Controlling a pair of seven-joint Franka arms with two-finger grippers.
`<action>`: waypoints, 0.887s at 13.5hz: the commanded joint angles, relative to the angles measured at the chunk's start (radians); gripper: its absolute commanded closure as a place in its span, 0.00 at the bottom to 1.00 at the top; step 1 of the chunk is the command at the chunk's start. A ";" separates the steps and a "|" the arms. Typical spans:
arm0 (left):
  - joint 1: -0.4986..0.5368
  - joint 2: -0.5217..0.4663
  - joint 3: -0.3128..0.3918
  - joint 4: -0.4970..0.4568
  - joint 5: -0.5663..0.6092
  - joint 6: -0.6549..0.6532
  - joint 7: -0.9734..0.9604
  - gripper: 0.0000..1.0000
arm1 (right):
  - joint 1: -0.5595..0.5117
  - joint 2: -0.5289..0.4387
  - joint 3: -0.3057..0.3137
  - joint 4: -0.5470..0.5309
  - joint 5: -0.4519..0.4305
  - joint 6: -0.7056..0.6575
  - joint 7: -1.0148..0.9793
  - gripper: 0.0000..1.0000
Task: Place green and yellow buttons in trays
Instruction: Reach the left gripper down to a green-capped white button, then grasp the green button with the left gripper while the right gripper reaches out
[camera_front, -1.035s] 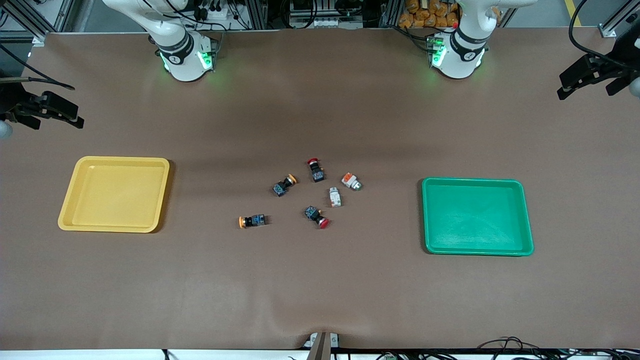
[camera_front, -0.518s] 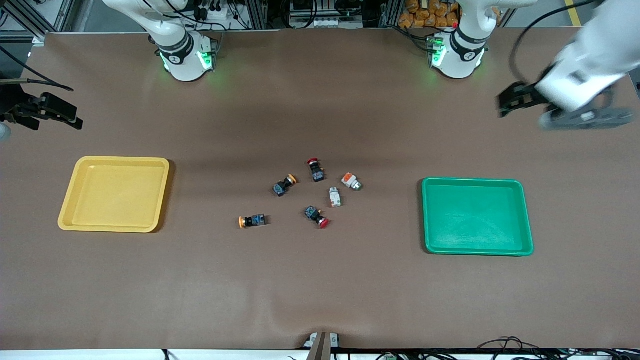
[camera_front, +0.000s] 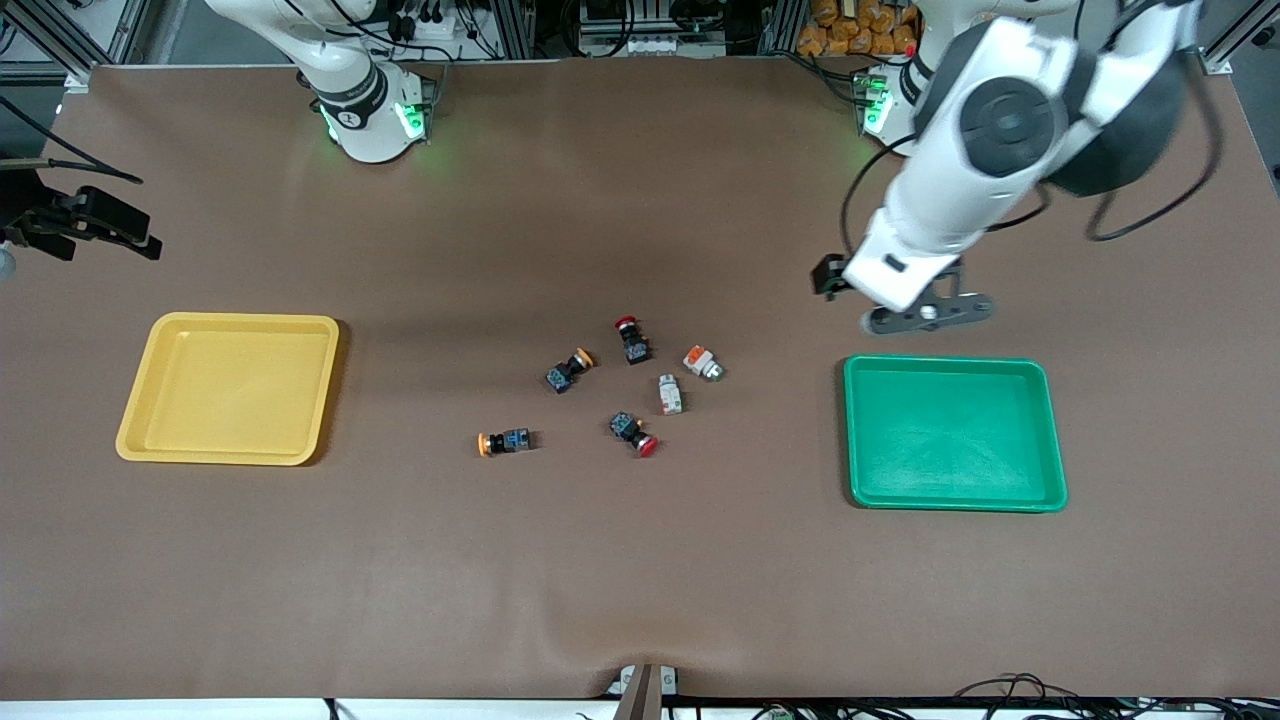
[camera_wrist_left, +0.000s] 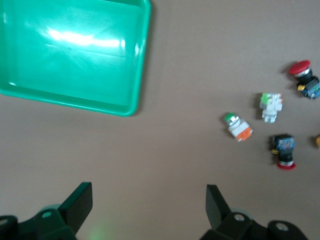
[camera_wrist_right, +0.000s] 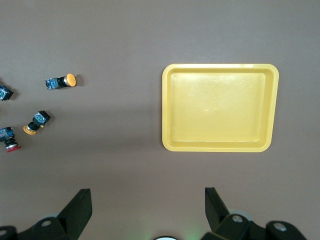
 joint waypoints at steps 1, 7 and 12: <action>-0.013 0.021 -0.055 -0.101 0.007 0.145 -0.154 0.00 | -0.021 -0.002 0.014 0.004 0.001 -0.004 -0.003 0.00; -0.122 0.180 -0.051 -0.147 0.031 0.409 -0.437 0.00 | -0.011 -0.002 0.017 0.004 0.001 -0.004 -0.003 0.00; -0.170 0.369 -0.054 -0.075 0.286 0.498 -0.718 0.00 | -0.011 -0.002 0.019 0.004 0.001 -0.006 -0.003 0.00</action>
